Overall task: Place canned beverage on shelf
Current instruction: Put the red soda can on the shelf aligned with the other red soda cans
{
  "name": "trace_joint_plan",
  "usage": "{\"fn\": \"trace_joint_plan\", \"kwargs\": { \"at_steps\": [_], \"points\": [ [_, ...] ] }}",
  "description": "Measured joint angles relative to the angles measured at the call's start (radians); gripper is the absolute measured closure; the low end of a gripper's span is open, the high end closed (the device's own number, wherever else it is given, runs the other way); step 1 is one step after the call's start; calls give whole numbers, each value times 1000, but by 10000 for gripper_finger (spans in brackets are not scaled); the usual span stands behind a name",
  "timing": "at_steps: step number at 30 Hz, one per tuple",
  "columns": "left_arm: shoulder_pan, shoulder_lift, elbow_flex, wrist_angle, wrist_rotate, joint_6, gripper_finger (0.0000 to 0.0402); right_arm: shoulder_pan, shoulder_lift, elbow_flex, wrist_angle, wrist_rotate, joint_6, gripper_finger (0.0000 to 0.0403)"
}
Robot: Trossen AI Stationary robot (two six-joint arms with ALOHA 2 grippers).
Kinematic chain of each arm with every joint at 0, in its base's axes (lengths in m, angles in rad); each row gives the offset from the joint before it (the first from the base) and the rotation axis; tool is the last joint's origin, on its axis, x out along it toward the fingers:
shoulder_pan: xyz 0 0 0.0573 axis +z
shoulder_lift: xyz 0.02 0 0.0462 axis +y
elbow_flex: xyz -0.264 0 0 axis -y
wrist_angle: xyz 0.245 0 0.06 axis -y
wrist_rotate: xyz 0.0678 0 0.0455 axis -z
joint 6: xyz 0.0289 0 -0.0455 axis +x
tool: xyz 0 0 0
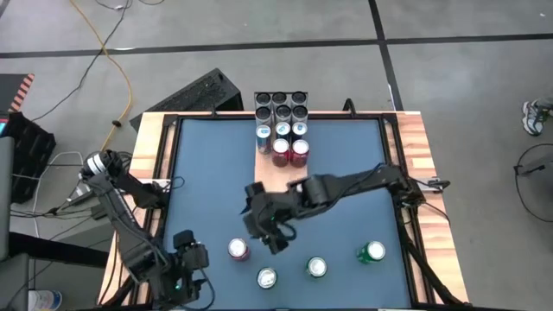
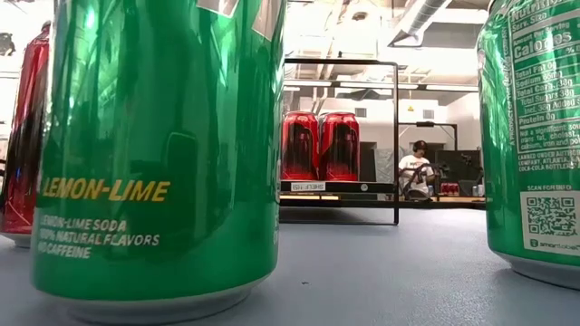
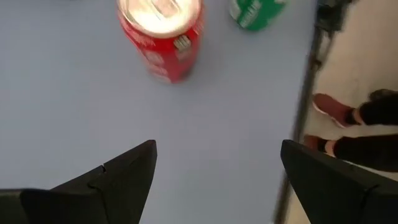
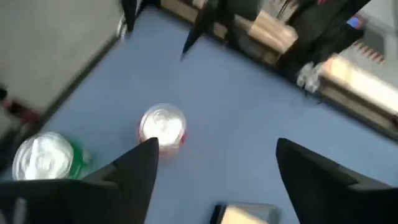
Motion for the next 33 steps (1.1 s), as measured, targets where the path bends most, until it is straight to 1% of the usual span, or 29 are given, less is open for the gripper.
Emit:
{"fn": "trace_joint_plan", "kwargs": {
  "at_steps": [2,9,14,17,21,23,26,29,33],
  "points": [
    [-32,0,0,-3,-3,-47,72,10,37,1,68,-1,0,80],
    [-117,0,0,-19,-61,-183,72,36,146,-1,116,-24,19,74],
    [-149,0,0,-29,-101,-204,72,36,203,0,226,-76,79,74],
    [-151,0,0,-43,-107,-213,72,29,242,0,266,-112,116,74],
    [-150,0,0,-47,-112,-209,72,19,277,2,274,-118,137,74],
    [-150,0,0,-52,-115,-201,72,18,282,0,240,-111,138,74],
    [-151,0,0,-69,-127,-197,72,11,299,2,245,-111,139,74],
    [-151,0,0,-79,-138,-193,72,6,306,0,197,-113,144,74],
    [-150,0,0,-101,-148,-193,72,7,327,2,187,-114,143,74]
  ]
}}
